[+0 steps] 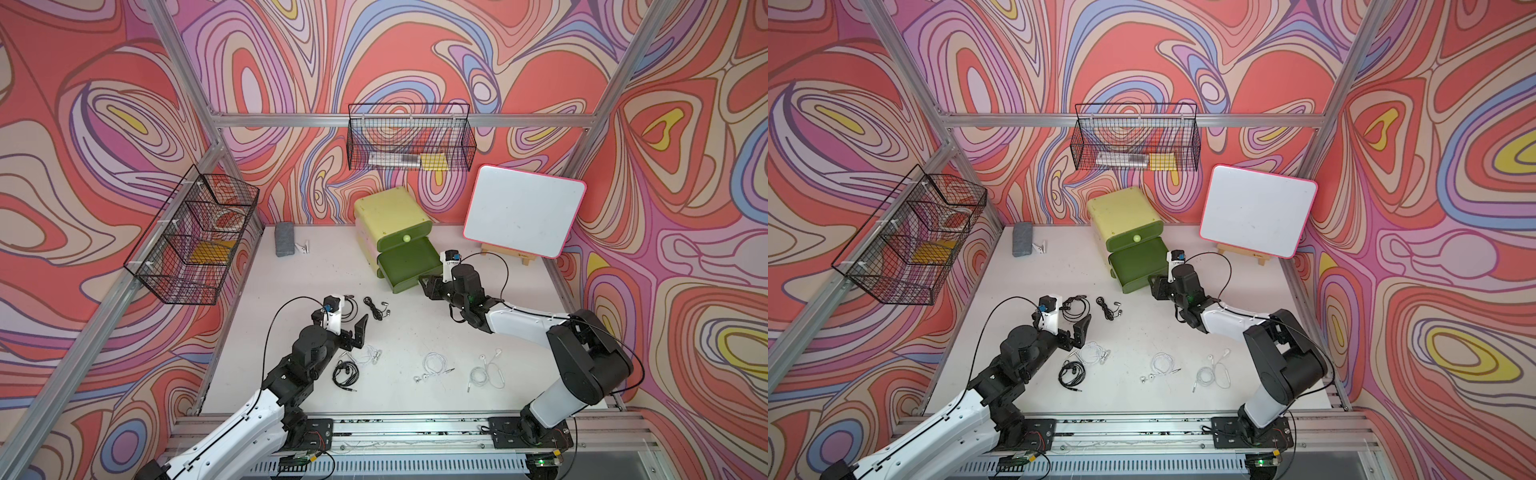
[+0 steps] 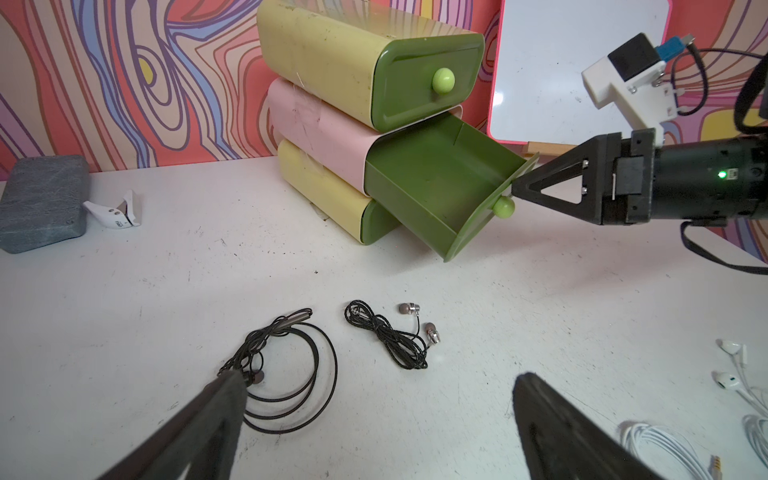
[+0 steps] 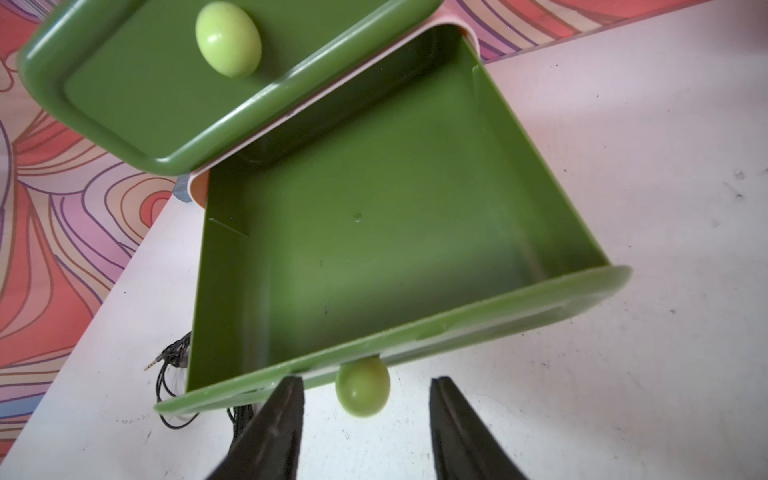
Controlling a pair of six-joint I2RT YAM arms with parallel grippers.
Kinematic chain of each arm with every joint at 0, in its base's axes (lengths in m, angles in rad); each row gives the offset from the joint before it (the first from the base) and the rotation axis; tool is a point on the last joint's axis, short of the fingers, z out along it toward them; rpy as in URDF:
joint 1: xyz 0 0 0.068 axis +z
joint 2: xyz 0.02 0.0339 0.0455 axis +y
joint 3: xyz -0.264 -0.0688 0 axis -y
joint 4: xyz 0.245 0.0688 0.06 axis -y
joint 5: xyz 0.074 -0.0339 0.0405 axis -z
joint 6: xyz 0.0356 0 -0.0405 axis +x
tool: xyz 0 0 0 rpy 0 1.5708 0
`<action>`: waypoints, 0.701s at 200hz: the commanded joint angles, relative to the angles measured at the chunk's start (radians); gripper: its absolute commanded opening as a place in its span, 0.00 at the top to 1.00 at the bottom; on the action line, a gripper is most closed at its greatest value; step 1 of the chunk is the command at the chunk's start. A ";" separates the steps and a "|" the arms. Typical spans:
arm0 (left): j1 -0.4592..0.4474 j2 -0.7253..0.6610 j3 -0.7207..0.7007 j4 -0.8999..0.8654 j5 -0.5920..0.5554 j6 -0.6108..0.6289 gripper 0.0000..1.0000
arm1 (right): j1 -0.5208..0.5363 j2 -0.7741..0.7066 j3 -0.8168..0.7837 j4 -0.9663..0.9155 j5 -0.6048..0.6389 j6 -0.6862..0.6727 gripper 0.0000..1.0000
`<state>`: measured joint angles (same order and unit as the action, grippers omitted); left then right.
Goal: Place the wired earphones into the drawer by color
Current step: Open the drawer in the storage box.
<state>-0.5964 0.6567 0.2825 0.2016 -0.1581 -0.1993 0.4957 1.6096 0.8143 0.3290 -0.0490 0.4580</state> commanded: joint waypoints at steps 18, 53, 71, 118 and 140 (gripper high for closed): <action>0.003 0.092 0.089 -0.083 -0.038 -0.065 0.01 | -0.005 -0.105 -0.037 -0.091 0.050 -0.054 0.31; 0.003 0.249 0.200 -0.219 -0.018 -0.218 0.01 | -0.005 -0.226 -0.076 -0.190 0.113 -0.120 0.17; 0.002 0.327 0.268 -0.261 0.011 -0.281 0.01 | -0.006 -0.291 -0.111 -0.213 0.146 -0.154 0.08; 0.002 0.503 0.375 -0.316 0.029 -0.421 0.01 | -0.005 -0.467 -0.238 -0.188 0.221 -0.209 0.02; 0.003 0.571 0.394 -0.301 0.035 -0.464 0.03 | -0.004 -0.543 -0.281 -0.181 0.249 -0.212 0.02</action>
<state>-0.5964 1.1702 0.6479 -0.0624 -0.1371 -0.5747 0.4957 1.1374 0.5709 0.1467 0.1394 0.2771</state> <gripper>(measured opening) 0.989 0.983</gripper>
